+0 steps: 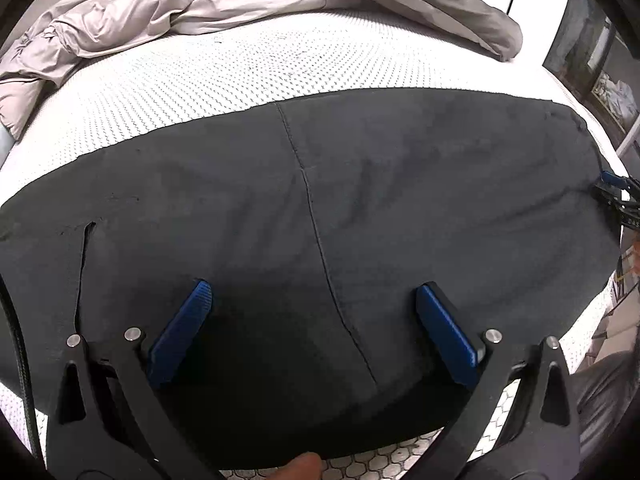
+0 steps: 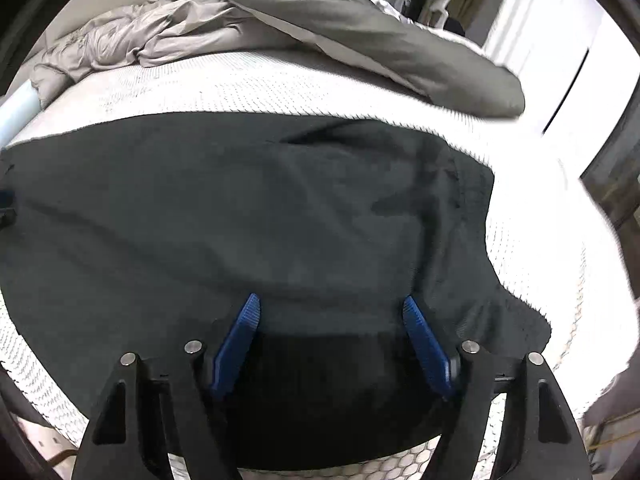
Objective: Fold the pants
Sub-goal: 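Lay the sweatpants back down and press them flat with both grippers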
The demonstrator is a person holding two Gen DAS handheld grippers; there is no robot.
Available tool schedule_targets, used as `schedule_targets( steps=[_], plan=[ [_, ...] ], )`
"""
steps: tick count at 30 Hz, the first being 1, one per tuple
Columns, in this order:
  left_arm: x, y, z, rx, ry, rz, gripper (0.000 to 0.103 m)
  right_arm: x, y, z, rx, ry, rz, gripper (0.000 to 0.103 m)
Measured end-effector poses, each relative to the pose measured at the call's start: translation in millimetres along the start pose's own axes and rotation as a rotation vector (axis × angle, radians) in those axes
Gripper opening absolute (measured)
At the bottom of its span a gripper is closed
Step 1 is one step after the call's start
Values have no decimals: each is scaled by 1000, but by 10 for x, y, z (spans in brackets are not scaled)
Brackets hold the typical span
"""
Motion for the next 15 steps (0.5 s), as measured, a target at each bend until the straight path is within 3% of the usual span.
schedule_targets(
  steps=[3, 5, 7, 9, 12, 15],
  plan=[
    [124, -95, 174, -81, -44, 50, 102, 193, 353, 87, 141, -78, -24, 82],
    [209, -225, 239, -126, -63, 52, 102, 373, 632, 10, 184, -91, -30, 83],
    [253, -356, 180, -115, -49, 20, 102, 437, 820, -43, 233, -97, -36, 83],
    [249, -485, 55, -89, -15, -11, 102, 504, 1025, -217, 277, -47, -38, 83],
    [196, -506, -110, -33, 15, -54, 102, 562, 1274, -431, 264, 25, 33, 83],
    [163, -370, -112, -18, 10, -46, 102, 524, 1189, -554, 130, 46, 125, 84]
  ],
)
Point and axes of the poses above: each gripper's, at about its wrist camera, not at the fingertips, and z roughly against the way its jaws point, y to its left, x to its top, the point moved 8 cm from there along -z, roughly the way its jaws point, and after that the axes turned 8 degrees about x, right-handed, at the moved point
